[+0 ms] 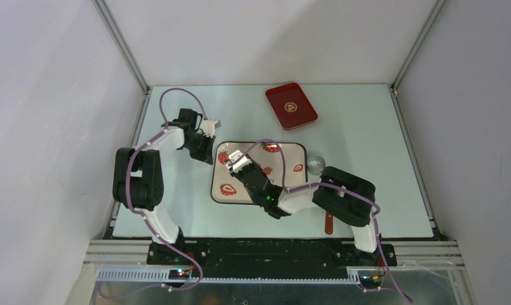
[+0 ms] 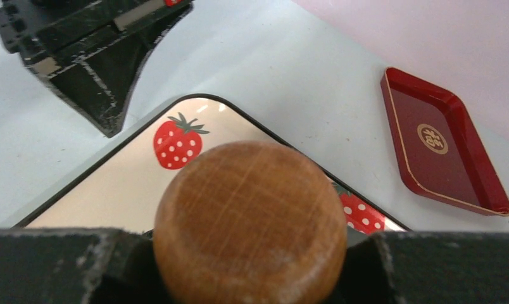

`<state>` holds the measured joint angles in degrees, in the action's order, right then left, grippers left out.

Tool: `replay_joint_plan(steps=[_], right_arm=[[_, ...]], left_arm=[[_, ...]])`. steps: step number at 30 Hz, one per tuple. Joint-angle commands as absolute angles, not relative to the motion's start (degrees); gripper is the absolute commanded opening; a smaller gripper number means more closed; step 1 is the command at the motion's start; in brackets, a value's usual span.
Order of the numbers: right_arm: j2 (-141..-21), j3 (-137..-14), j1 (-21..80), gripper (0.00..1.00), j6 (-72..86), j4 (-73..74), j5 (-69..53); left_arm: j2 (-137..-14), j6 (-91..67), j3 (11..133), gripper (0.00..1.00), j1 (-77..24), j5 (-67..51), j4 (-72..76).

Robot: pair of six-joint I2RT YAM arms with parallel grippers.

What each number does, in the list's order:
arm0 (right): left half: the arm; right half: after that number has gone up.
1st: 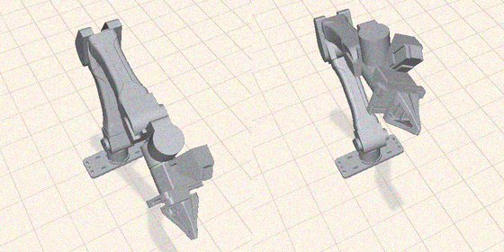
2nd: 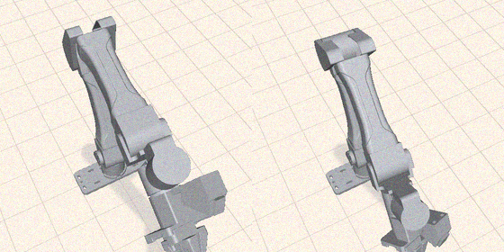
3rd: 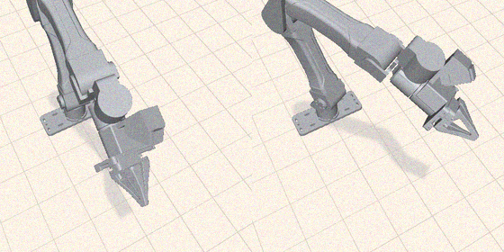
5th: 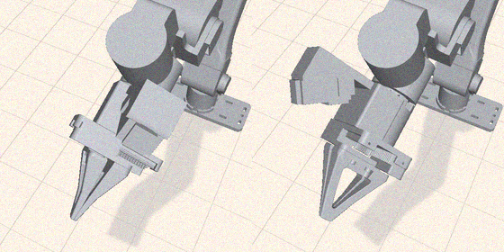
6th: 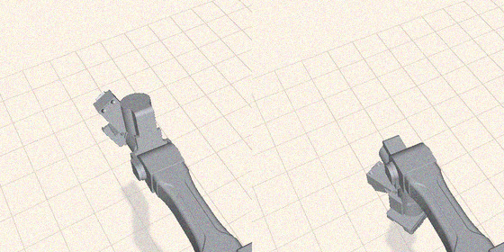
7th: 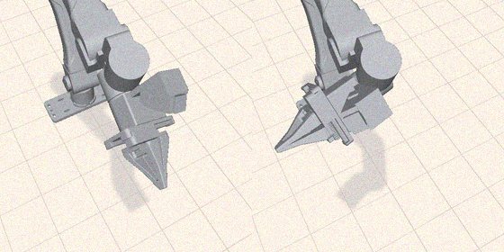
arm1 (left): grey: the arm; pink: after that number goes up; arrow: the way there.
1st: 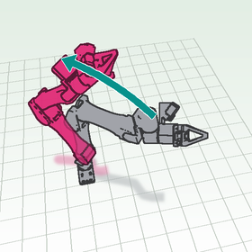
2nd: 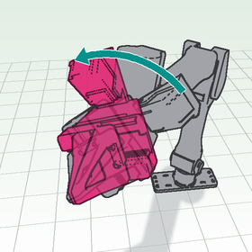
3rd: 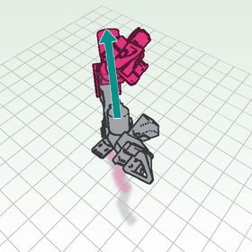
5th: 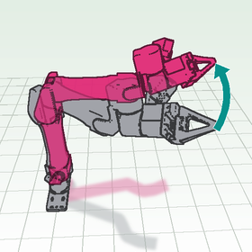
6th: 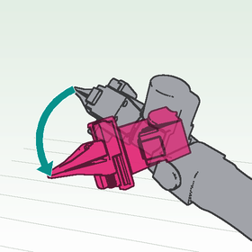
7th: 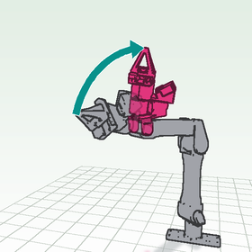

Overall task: Roll out the dumpling wrappers from the dough
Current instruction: Flatten out the dough on the work surface.

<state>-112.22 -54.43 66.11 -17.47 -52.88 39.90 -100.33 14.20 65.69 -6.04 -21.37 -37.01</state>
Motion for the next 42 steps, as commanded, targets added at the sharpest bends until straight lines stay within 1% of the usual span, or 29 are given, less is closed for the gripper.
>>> replay_joint_plan(steps=[1,11,23,27,37,42], right_arm=[[-112.9,-53.6,67.5,0.0,-18.1,-56.0,40.2],[-113.5,-53.4,67.5,0.0,-17.0,-55.3,40.3],[-113.6,-52.9,63.9,0.0,-15.5,-53.5,40.5],[-114.1,-52.6,64.4,0.0,-17.0,-55.3,40.8],[-117.0,-51.4,68.4,0.0,-23.2,-66.2,42.5],[-116.9,-51.3,69.5,0.0,-22.9,-66.3,42.6]], left_arm=[[-97.3,15.6,65.6,0.0,-6.4,-22.7,-37.2],[-96.8,15.7,65.5,0.0,-6.4,-22.7,-37.3],[-96.8,15.7,65.5,0.0,-6.3,-23.1,-37.3],[-97.0,15.6,65.5,0.0,-6.3,-23.2,-37.3],[-97.4,15.5,65.5,0.0,-6.3,-23.1,-37.3],[-97.8,15.4,65.5,0.0,-6.3,-23.2,-37.3]])
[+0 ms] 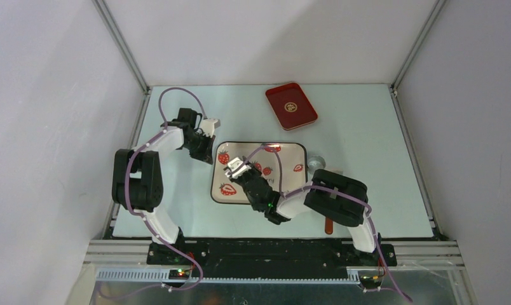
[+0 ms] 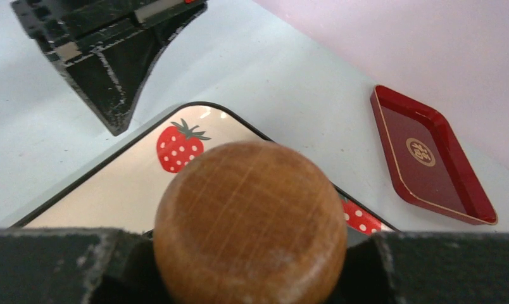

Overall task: Roll out the dumpling wrappers from the dough
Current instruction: Flatten out the dough on the work surface.

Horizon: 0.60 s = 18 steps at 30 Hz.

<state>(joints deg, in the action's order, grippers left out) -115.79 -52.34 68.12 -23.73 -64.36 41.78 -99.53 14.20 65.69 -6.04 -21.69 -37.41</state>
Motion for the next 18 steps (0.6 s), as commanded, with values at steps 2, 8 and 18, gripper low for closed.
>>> replay_joint_plan(steps=[2,8,18], right_arm=[[-116.4,-51.3,69.3,0.0,-22.1,-65.5,42.6],[-115.7,-51.2,67.7,0.0,-21.0,-63.7,42.8],[-114.7,-50.2,65.8,0.0,-20.2,-63.0,42.4]], left_arm=[[-96.5,15.3,65.6,0.0,-6.3,-23.2,-37.3],[-98.8,15.0,65.7,0.03,-6.3,-23.3,-37.3],[-100.5,14.5,65.9,0.46,-6.4,-23.4,-37.3]])
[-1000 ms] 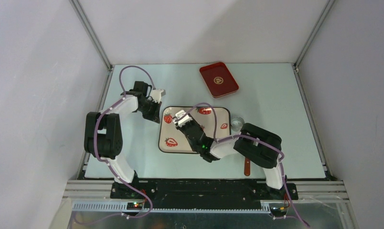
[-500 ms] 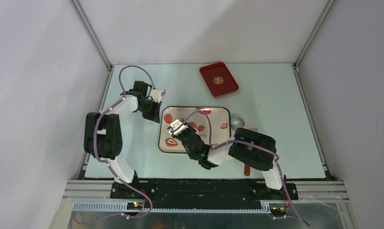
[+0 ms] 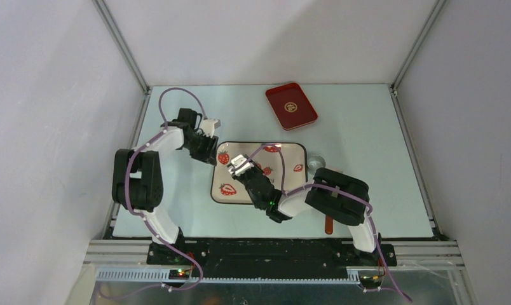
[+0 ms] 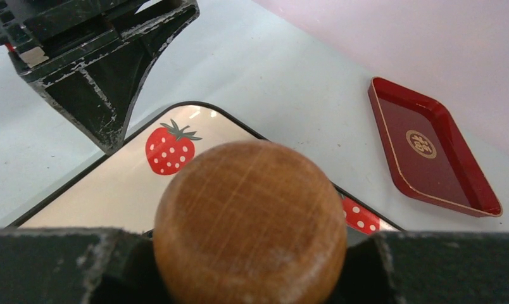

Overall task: Roll out the dumpling wrappers from the dough
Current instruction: Flatten out the dough on the work surface.

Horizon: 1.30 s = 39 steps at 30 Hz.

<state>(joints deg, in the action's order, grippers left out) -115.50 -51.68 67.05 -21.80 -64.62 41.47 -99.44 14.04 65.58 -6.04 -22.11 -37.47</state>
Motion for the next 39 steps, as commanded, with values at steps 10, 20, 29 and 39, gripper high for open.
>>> replay_joint_plan(steps=[10,20,29,39], right_arm=[[-114.2,-49.8,63.7,0.0,-19.6,-63.1,43.0],[-116.1,-49.7,68.6,0.0,-21.9,-68.5,43.1],[-116.5,-49.7,70.0,0.0,-20.4,-68.8,44.1],[-116.8,-49.3,66.8,0.0,-20.3,-69.3,45.4]], left_arm=[[-104.5,13.5,66.7,0.45,-6.7,-25.4,-37.3],[-106.4,12.4,67.3,0.27,-7.0,-26.4,-37.3],[-106.7,12.1,67.2,0.03,-7.1,-26.7,-37.3],[-107.0,11.2,67.3,0.0,-7.1,-26.6,-37.3]])
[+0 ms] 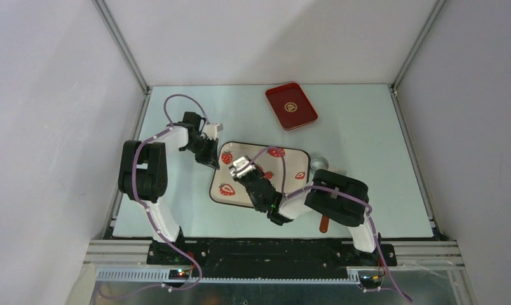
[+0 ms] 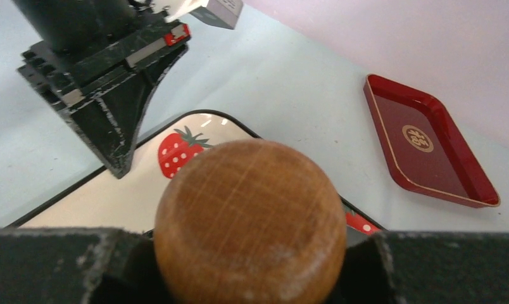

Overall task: Roll out the dumpling wrappers from the dough
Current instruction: Flatten out the dough on the work surface.

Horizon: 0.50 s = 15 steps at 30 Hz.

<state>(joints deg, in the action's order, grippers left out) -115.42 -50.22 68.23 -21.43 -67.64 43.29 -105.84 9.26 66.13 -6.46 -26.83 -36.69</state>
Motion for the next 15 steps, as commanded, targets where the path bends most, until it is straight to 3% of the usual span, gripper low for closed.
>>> replay_joint_plan(steps=[1,15], right_arm=[[-117.1,-49.4,66.6,0.0,-20.8,-69.8,45.7],[-116.5,-49.4,68.8,0.0,-19.4,-72.1,45.0]], left_arm=[[-107.0,11.0,67.3,0.0,-7.1,-26.6,-37.3],[-106.2,7.4,67.0,0.0,-6.7,-24.6,-34.7]])
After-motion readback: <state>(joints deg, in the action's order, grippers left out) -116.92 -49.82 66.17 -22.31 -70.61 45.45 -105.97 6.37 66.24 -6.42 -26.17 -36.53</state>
